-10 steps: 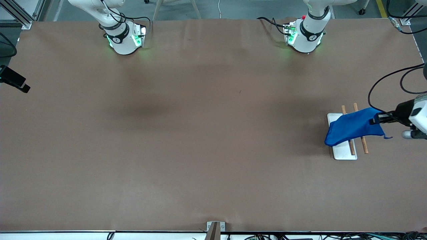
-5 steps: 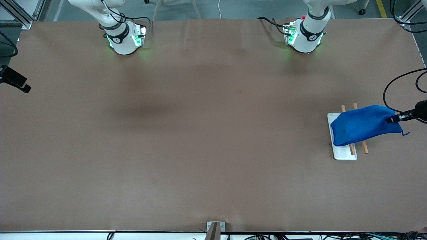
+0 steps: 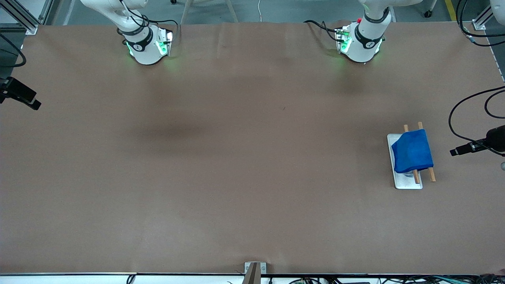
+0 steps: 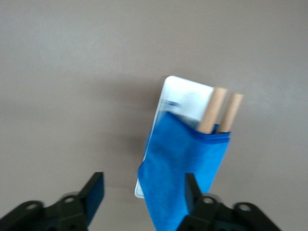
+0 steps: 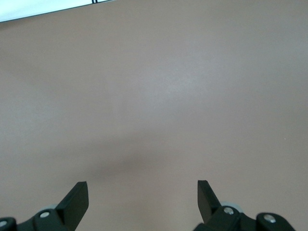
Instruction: Right arm passes towel to left arm to hang
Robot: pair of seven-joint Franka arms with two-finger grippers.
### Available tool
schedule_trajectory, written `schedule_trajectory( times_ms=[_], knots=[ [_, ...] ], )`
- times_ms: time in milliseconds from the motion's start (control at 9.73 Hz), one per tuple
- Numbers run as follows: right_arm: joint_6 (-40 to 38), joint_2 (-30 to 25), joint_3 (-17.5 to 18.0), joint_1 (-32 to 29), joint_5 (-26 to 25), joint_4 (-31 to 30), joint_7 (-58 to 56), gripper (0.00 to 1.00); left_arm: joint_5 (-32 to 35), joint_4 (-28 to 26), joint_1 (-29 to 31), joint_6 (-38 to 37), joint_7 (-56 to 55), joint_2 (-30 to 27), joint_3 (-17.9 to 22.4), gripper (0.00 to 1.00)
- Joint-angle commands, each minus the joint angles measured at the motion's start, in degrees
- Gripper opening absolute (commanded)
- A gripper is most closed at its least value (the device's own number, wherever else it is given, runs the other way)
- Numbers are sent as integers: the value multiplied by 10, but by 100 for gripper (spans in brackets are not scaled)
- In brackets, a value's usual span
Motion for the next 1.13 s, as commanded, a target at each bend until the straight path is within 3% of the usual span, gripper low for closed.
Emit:
schedule_trajectory(
  times_ms=[0,308,616,1027],
  knots=[
    [2,3,1,7,-10,8,0,100,59,-19,-1,10,-10,-43,-60,100],
    [3,3,1,8,-9,8,-4,100,87,-38,-1,13,-29,-121,-136,100],
    [3,3,1,7,-8,8,-6,100,177,-28,1,-68,-163,-196,-238,100],
    [3,3,1,7,-7,8,-6,100,164,100,-1,-223,-198,-217,-252,100]
  ],
)
